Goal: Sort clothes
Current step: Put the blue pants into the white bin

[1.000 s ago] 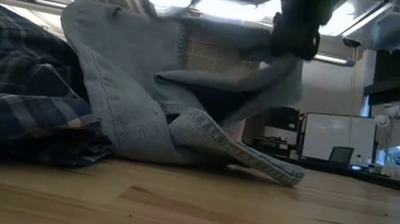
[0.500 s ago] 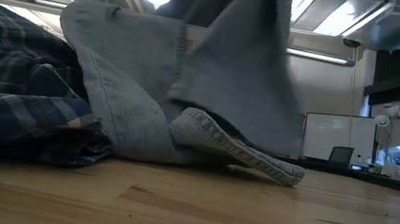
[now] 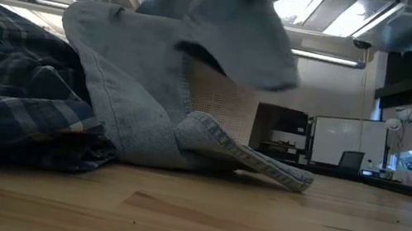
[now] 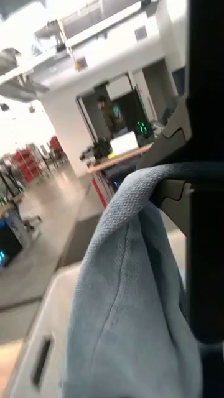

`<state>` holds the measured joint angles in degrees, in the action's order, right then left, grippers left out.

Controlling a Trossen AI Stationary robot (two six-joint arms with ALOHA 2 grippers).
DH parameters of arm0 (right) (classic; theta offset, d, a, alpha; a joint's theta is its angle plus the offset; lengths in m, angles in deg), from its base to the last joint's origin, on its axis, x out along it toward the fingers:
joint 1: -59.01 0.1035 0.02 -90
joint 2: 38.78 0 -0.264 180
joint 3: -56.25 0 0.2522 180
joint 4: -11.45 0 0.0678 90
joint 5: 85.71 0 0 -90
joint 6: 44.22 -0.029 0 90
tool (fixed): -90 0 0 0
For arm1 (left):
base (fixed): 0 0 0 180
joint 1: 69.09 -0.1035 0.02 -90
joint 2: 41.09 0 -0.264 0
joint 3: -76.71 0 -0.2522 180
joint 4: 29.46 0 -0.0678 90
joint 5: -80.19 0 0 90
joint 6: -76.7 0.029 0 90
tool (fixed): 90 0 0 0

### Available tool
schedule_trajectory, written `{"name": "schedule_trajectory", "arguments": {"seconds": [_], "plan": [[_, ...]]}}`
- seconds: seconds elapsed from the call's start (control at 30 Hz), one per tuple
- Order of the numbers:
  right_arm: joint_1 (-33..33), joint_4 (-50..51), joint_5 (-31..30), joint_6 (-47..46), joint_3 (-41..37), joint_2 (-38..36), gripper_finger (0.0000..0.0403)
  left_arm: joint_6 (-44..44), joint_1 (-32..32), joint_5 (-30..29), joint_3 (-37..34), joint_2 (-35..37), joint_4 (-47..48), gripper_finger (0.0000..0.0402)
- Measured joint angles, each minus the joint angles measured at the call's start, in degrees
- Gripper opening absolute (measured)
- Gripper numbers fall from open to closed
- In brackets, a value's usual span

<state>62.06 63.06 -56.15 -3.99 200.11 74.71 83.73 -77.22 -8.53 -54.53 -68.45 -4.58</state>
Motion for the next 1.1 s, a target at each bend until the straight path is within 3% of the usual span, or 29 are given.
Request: {"name": "schedule_trajectory", "arguments": {"seconds": [0.3, 0.5, 0.6, 0.77, 1.1], "plan": [[-7.46, -26.50, 6.46, 20.84, 0.00, 0.02, 0.0026, 0.45, 0.01, 0.00, 0.00, -0.02, 0.42, 0.0159], [-13.29, -32.05, 15.49, 21.74, 0.00, 0.02, 0.0025, 0.76, 0.01, -0.02, 0.00, -0.04, 0.39, 0.0159], [-15.92, -33.34, 19.62, 21.79, 0.00, 0.02, 0.0033, 2.24, -0.01, -0.02, 0.00, -0.04, 0.46, 0.0159], [-17.53, -32.30, 21.02, 20.92, -0.02, 0.02, 0.0035, 2.37, 0.00, -0.03, 0.00, -0.07, 0.83, 0.0159], [-17.33, -18.97, 25.27, 6.03, -8.67, -0.04, 0.0037, 2.12, 0.00, -0.02, 0.00, -0.07, 0.44, 0.0159]]}}
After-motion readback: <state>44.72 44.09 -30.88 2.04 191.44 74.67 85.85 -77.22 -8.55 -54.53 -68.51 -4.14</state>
